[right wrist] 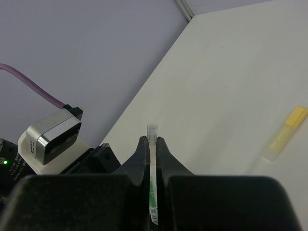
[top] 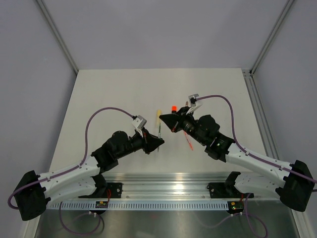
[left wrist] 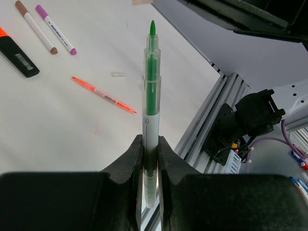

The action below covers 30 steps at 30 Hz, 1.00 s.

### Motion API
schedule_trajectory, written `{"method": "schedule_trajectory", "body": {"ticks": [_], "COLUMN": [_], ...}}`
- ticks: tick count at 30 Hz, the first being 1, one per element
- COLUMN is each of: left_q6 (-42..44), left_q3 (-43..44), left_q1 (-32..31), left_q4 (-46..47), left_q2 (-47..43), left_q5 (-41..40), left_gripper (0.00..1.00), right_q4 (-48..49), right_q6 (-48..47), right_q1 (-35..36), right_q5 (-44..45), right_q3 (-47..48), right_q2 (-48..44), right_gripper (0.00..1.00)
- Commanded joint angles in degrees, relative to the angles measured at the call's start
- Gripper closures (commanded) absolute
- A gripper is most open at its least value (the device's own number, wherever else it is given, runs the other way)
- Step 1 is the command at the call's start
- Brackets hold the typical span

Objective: Insert the pens into the pen caps
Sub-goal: Insert the pen cap onto the pen.

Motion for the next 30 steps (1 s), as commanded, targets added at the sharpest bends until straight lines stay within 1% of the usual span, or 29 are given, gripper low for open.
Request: {"method": "schedule_trajectory", "body": {"ticks": [1, 13, 30], "left_q6": [0.8, 0.3, 0.4], "left_q3": [0.8, 1.1, 1.0], "left_q1": [-0.2, -0.2, -0.2], "left_q4": [4.5, 5.3, 5.2], "left_q2": [-0.5, 0.5, 0.0], "left_q5": [0.0, 1.2, 0.7], "left_gripper": [1.0, 1.0, 1.0], "right_q4": [0.6, 0.3, -1.1], "right_q6": [-1.1, -1.6, -1.8], "right_q1": [0.7, 1.1, 1.9], "right_q5": [1.1, 0.0, -0.2], "right_q3": [0.9, -0.2, -0.8], "right_q2": [-1.2, -2.8, -1.4], "right_gripper": [1.0, 1.0, 1.0]}}
